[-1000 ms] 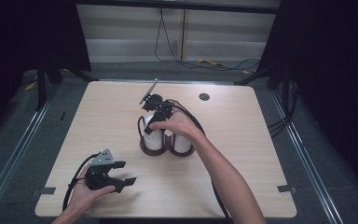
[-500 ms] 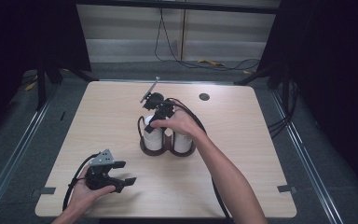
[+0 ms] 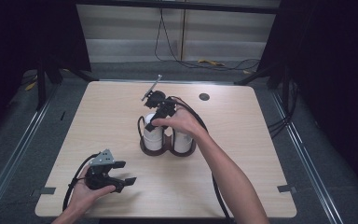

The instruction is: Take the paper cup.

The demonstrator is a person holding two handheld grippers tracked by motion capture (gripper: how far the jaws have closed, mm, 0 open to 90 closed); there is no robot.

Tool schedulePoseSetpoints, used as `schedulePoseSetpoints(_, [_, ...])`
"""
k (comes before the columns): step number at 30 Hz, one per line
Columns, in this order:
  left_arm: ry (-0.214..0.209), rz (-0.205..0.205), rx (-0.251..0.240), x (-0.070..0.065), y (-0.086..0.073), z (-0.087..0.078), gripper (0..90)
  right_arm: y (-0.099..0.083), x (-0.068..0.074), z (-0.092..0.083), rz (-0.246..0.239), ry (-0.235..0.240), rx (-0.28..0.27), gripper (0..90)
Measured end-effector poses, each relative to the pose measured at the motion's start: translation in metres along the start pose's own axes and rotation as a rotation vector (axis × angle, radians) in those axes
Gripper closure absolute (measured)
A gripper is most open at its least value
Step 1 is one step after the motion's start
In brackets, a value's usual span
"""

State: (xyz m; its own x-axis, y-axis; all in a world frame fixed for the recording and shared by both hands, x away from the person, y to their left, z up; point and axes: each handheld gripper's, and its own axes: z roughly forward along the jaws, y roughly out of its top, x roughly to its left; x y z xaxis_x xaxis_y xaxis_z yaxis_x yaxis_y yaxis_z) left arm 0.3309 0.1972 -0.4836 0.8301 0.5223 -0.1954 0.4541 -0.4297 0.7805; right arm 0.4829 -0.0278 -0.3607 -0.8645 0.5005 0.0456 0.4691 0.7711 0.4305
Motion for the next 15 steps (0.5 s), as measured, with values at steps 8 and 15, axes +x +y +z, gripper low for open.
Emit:
schedulePoseSetpoints(8, [-0.001, 0.003, 0.002, 0.0, 0.0, 0.0, 21.1, 0.003, 0.002, -0.009, 0.0, -0.005, -0.005, 34.1])
schedulePoseSetpoints(15, [-0.005, 0.0, 0.002, -0.001, 0.0, 0.0, 21.1, 0.006, 0.005, -0.016, -0.012, -0.011, -0.021, 34.5])
